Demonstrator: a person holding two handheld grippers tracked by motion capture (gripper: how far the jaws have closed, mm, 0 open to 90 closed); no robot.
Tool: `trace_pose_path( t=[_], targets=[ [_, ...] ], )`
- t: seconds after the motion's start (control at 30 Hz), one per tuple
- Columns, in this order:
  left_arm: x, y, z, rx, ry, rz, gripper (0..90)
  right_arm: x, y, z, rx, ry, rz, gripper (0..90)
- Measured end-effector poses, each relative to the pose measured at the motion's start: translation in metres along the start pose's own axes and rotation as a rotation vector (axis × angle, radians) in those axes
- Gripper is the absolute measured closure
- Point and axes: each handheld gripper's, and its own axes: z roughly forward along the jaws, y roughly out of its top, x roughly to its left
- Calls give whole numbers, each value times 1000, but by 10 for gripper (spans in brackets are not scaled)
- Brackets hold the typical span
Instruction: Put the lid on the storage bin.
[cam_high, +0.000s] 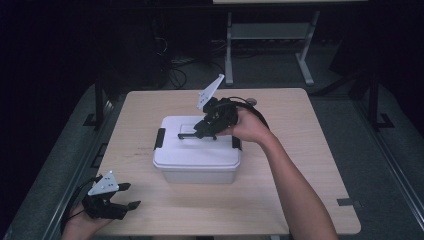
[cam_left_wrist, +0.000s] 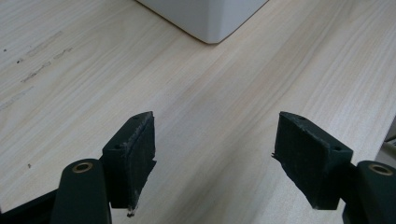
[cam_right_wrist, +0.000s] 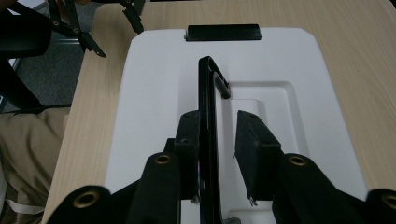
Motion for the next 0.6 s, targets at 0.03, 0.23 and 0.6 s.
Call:
trace_pose_path(
  t=[0.03,0.23,0.6],
  targets=[
    [0,0,0,-1,0,-1,288,1,0,-1,1,-2,2,696],
    [0,0,0,1,-2,-3,288,2,-2,-5,-1,-2,8,684],
    [-1,0,-1,-2,0,-4,288,5,-10,-15,-6,-17,22,674]
  ],
)
